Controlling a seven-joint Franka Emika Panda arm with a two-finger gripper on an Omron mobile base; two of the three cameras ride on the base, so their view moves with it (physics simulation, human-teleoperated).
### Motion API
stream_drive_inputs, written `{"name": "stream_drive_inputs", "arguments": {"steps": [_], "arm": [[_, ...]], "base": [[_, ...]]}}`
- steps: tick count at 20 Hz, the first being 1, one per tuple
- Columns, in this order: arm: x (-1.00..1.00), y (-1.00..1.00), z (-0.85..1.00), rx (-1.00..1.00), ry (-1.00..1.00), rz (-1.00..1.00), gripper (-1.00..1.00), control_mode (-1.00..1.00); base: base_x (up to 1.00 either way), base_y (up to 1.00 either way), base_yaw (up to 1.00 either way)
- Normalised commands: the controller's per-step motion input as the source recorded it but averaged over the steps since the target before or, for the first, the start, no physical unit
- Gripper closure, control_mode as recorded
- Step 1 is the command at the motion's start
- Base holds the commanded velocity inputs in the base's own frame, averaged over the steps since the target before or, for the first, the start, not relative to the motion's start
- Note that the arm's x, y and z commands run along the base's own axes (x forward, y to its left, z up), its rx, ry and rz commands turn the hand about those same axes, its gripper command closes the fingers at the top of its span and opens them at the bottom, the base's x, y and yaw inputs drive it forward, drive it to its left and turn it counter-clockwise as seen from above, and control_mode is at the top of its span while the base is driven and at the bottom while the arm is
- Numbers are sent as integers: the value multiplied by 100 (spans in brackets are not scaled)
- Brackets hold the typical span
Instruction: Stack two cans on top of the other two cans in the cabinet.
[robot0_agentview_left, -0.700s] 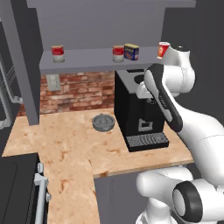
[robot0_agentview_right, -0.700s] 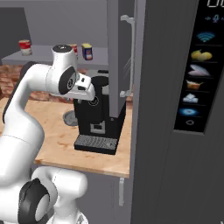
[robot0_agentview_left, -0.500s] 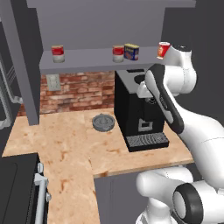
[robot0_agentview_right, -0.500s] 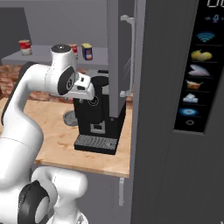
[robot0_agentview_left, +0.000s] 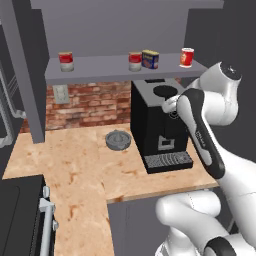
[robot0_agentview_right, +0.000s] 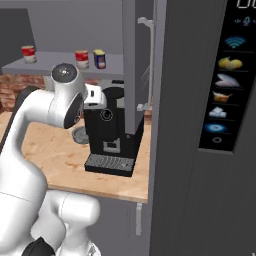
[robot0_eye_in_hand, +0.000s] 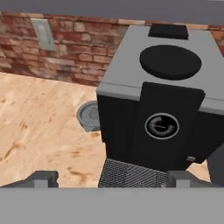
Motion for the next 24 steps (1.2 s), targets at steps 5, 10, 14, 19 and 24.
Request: {"name": "stream_drive_inputs", "arguments": {"steps": [5,10,14,19,24], "arm": [[0,0,33,3,-32,13,-100,-100],[4,0,44,7,-16,7,-100,-100],[9,0,53,5,-9,2,-100,-100],[12,0,61,3,-4,0,-100,-100],[26,0,39,5,1,0,-100,-100]], "base": [[0,0,0],[0,0,0],[0,0,0],[0,0,0],[0,0,0]]}}
